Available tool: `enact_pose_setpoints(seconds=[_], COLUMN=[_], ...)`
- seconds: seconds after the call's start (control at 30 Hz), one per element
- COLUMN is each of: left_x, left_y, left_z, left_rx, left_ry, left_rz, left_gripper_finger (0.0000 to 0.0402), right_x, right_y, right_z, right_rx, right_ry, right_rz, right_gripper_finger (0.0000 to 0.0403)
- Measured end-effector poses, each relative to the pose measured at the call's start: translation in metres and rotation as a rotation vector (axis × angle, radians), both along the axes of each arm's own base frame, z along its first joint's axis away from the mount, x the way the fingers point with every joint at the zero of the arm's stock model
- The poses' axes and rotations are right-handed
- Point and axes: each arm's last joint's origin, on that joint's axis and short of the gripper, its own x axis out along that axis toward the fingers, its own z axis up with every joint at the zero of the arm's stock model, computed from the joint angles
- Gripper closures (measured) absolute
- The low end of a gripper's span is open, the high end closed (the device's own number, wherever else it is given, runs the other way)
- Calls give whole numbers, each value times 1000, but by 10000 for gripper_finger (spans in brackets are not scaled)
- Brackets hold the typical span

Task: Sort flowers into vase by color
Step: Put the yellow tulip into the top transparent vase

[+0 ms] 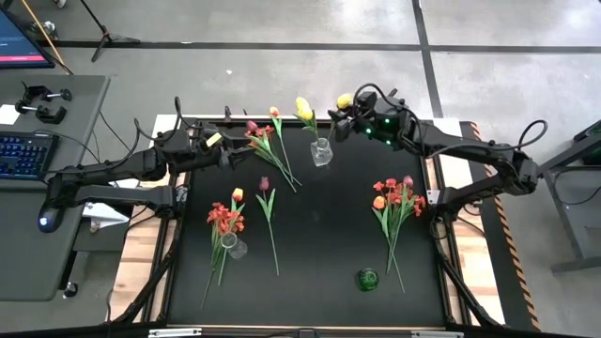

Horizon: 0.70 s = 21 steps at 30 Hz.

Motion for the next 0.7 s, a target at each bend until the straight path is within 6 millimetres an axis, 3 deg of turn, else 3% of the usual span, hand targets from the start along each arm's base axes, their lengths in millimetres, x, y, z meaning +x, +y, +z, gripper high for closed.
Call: enact_pose_setpoints(seconds=[0.17,0.47,0.6,0.7], left_x=[0,0,0,0], left_y=[0,0,0,0], left_z=[0,0,0,0], left_rx=[1,23,23,23], left_ry=[0,9,9,9], left_rz=[0,-2,-2,-2], left_gripper_finger=[190,190,190,190], right_x=[-10,-43,-36,-21], right_y=[12,24,21,17], right_z=[9,18,20,8], right_rx=[-21,11,13,66], right_ry=[19,99,40,50], right_rz=[86,78,78,99], right_gripper_finger=[156,149,149,149])
